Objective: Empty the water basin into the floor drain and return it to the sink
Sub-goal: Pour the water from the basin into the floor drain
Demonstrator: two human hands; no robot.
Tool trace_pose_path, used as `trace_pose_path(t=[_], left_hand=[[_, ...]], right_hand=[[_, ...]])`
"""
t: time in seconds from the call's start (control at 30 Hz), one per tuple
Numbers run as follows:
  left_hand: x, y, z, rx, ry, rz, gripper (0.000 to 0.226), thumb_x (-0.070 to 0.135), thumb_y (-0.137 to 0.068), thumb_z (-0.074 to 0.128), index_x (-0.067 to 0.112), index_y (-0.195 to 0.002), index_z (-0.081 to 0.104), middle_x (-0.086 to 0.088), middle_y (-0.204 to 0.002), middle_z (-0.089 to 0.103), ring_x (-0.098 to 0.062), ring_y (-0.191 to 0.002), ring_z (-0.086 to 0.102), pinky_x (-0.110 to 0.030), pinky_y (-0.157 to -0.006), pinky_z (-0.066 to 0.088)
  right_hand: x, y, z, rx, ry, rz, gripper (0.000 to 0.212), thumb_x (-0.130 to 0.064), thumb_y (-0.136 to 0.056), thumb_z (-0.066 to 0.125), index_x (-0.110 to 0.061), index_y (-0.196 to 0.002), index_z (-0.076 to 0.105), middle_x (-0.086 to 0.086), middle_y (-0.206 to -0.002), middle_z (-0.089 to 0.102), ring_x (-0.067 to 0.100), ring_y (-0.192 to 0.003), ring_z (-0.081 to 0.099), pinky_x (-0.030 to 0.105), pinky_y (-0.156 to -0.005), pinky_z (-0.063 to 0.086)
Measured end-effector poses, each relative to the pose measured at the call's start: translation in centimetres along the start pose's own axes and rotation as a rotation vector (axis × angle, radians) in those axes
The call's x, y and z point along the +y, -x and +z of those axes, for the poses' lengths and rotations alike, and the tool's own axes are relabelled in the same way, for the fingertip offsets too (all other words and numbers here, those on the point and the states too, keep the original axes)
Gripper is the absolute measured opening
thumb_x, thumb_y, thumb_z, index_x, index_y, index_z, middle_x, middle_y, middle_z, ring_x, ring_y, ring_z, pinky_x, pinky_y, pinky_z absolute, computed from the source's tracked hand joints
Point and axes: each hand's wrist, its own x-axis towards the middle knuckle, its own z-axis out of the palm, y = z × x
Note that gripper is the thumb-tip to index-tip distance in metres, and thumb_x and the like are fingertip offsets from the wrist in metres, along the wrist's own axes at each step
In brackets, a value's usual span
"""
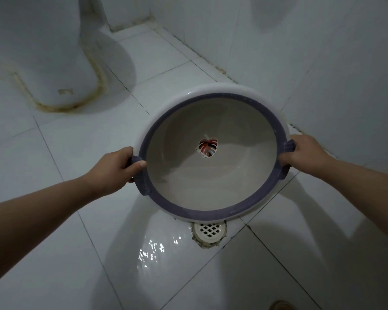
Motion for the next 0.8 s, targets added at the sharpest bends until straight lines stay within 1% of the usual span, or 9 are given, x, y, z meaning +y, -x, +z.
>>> trace_pose_path(t=[0.1, 0.2, 0.27, 0.33, 0.47, 0.57, 0.63, 0.7, 0.8], left_hand=[[-0.02, 0.09, -0.04, 0.012, -0.026, 0.011, 0.025, 0.029, -0.089, 0.055, 0.014, -0.071, 0.047, -0.011, -0.080, 0.063, -0.026, -0.077, 0.066, -0.045, -0.076, 0.056], [0.02, 0.10, -0.01, 0.017, -0.042, 0.020, 0.026, 0.029, -0.089, 0.055, 0.014, -0.070, 0.047, -0.010, -0.078, 0.063, -0.026, -0.076, 0.067, -0.043, -0.074, 0.056], [0.00, 0.11, -0.01, 0.009, -0.049, 0.026, 0.024, 0.029, -0.089, 0.055, 0.008, -0.078, 0.053, -0.012, -0.081, 0.065, -0.025, -0.078, 0.067, -0.043, -0.074, 0.056], [-0.05, 0.15, -0.02, -0.007, -0.060, 0.032, 0.027, 0.030, -0.089, 0.055, 0.003, -0.090, 0.056, -0.013, -0.087, 0.067, -0.024, -0.078, 0.066, -0.044, -0.077, 0.056], [-0.22, 0.26, 0.01, -0.037, -0.070, 0.040, 0.029, 0.031, -0.088, 0.056, 0.002, -0.094, 0.057, -0.014, -0.090, 0.068, -0.022, -0.078, 0.067, -0.047, -0.078, 0.056], [-0.36, 0.23, 0.07, -0.049, -0.063, 0.037, 0.031, 0.030, -0.088, 0.057, 0.000, -0.096, 0.058, -0.016, -0.091, 0.069, -0.023, -0.078, 0.067, -0.047, -0.078, 0.055], [-0.44, 0.23, 0.08, -0.056, -0.061, 0.034, 0.031, 0.030, -0.087, 0.058, 0.001, -0.097, 0.058, -0.015, -0.091, 0.069, -0.022, -0.078, 0.068, -0.046, -0.078, 0.056], [-0.43, 0.28, 0.07, -0.071, -0.071, 0.036, 0.031, 0.031, -0.087, 0.058, 0.003, -0.099, 0.059, -0.013, -0.092, 0.070, -0.021, -0.079, 0.068, -0.046, -0.078, 0.056], [-0.39, 0.36, -0.03, -0.092, -0.066, 0.048, 0.026, 0.031, -0.086, 0.059, 0.010, -0.101, 0.062, -0.008, -0.092, 0.070, -0.018, -0.079, 0.067, -0.043, -0.078, 0.057]], right_hand=[[0.02, -0.02, -0.18, -0.003, 0.041, -0.002, 0.023, -0.001, -0.065, 0.067, -0.011, -0.058, 0.047, 0.002, -0.061, 0.048, 0.013, -0.055, 0.045, 0.023, -0.047, 0.031], [0.02, -0.10, -0.38, -0.001, 0.040, -0.016, 0.025, 0.002, -0.062, 0.067, -0.007, -0.055, 0.045, 0.005, -0.057, 0.045, 0.018, -0.053, 0.043, 0.025, -0.048, 0.032], [0.06, -0.13, -0.52, -0.006, 0.046, -0.024, 0.023, 0.002, -0.061, 0.067, -0.006, -0.055, 0.046, 0.007, -0.057, 0.046, 0.020, -0.054, 0.043, 0.025, -0.048, 0.034], [0.09, -0.09, -0.60, -0.014, 0.050, -0.026, 0.021, 0.002, -0.061, 0.067, -0.005, -0.056, 0.048, 0.009, -0.059, 0.049, 0.022, -0.055, 0.046, 0.025, -0.049, 0.035], [0.22, -0.05, -0.55, -0.023, 0.051, -0.016, 0.027, 0.003, -0.061, 0.067, -0.008, -0.053, 0.043, 0.006, -0.057, 0.044, 0.020, -0.054, 0.042, 0.025, -0.049, 0.033], [0.21, -0.02, -0.52, -0.037, 0.064, -0.006, 0.019, 0.002, -0.061, 0.068, -0.001, -0.061, 0.048, 0.009, -0.062, 0.047, 0.022, -0.057, 0.043, 0.028, -0.052, 0.035], [0.11, 0.09, -0.55, -0.046, 0.074, 0.003, 0.017, 0.003, -0.062, 0.067, 0.001, -0.064, 0.051, 0.010, -0.063, 0.048, 0.021, -0.055, 0.043, 0.025, -0.049, 0.034], [0.04, 0.17, -0.60, -0.059, 0.089, 0.005, 0.015, 0.003, -0.062, 0.067, 0.006, -0.069, 0.054, 0.012, -0.065, 0.051, 0.021, -0.054, 0.043, 0.025, -0.047, 0.034], [0.05, 0.20, -0.65, -0.070, 0.094, 0.004, 0.021, 0.004, -0.062, 0.067, 0.013, -0.078, 0.057, 0.016, -0.070, 0.054, 0.024, -0.057, 0.046, 0.026, -0.049, 0.035]])
